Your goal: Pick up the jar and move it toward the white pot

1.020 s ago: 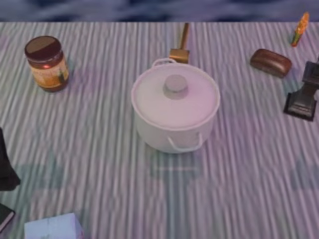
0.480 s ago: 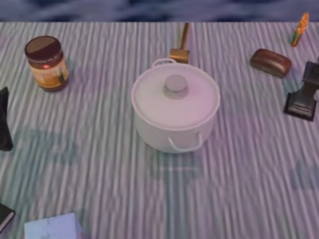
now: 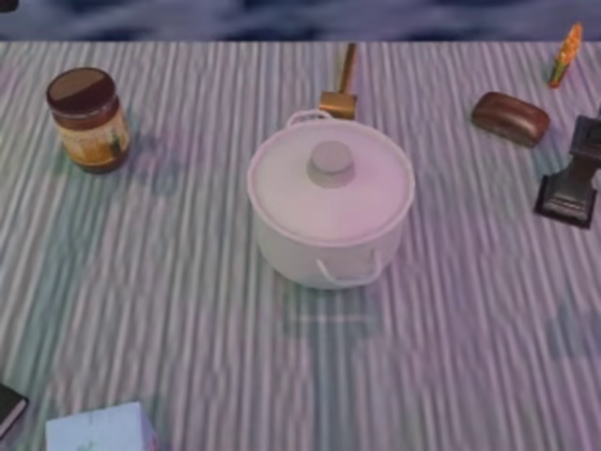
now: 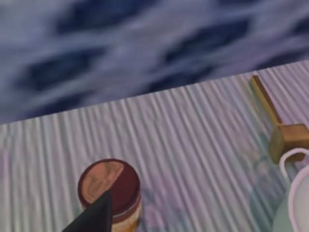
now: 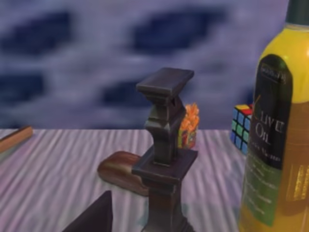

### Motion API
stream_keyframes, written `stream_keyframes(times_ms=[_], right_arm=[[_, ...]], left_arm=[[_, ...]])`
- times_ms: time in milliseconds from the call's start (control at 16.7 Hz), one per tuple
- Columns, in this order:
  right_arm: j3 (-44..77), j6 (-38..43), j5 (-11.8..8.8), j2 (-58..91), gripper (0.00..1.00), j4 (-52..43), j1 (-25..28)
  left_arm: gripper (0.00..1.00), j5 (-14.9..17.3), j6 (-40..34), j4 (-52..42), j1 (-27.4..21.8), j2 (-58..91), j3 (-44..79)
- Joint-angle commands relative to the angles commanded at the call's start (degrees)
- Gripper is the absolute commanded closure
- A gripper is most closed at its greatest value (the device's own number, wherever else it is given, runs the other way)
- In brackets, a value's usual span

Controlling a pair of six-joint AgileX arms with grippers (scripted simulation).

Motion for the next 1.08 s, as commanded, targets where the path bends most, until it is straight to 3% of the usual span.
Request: stream_keyframes(times_ms=[240,540,1080], right_arm=[[0.00,0.00,0.00,0.00,0.00,0.00,0.00],[0.00,0.00,0.00,0.00,0.00,0.00,0.00],[0.00,0.00,0.00,0.00,0.00,0.00,0.00]], left_arm=[[0.00,0.07,0.88,-10.31,-0.34,20.76,21.02],[0.00,-2.30,0.71,-20.41,0.18,43.38,41.25],[0.00,-9.39,-1.44,-31.06,2.29,71.24,56.41]])
